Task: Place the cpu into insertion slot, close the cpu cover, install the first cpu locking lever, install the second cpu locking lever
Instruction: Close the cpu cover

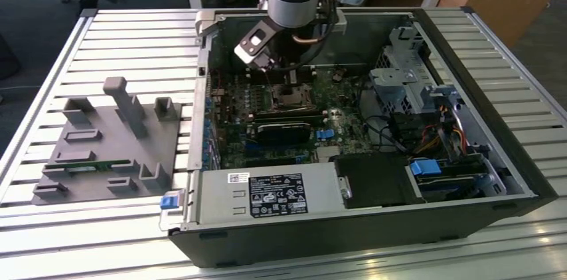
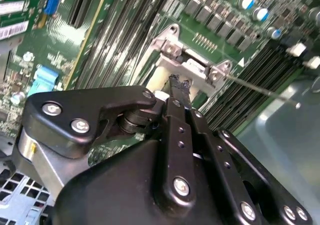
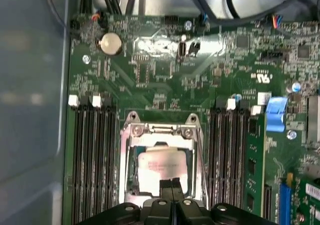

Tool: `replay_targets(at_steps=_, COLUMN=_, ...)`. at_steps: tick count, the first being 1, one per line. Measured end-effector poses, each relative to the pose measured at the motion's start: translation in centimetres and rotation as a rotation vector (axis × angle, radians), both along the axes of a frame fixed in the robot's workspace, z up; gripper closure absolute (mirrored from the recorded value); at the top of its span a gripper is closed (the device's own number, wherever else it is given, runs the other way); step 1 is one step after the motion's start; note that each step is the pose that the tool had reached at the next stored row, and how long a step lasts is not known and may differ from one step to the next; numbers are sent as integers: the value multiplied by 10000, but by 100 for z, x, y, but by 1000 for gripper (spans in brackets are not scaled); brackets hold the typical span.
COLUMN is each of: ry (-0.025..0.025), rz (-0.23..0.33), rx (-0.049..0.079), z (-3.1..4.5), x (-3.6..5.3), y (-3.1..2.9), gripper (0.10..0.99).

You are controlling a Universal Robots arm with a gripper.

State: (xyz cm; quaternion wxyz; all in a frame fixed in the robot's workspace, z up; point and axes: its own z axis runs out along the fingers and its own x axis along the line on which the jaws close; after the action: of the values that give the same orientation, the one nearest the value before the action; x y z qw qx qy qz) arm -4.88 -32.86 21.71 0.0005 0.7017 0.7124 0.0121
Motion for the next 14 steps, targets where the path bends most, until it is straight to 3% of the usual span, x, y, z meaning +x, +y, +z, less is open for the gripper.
replay_targets(at_steps=6, ry=-1, rz=8, rx=1, z=-77, x=-78, y=20, gripper=980)
replay_targets(at_steps=14, ry=8, rz=11, rx=-3, z=-154, x=-87, y=42, gripper=980)
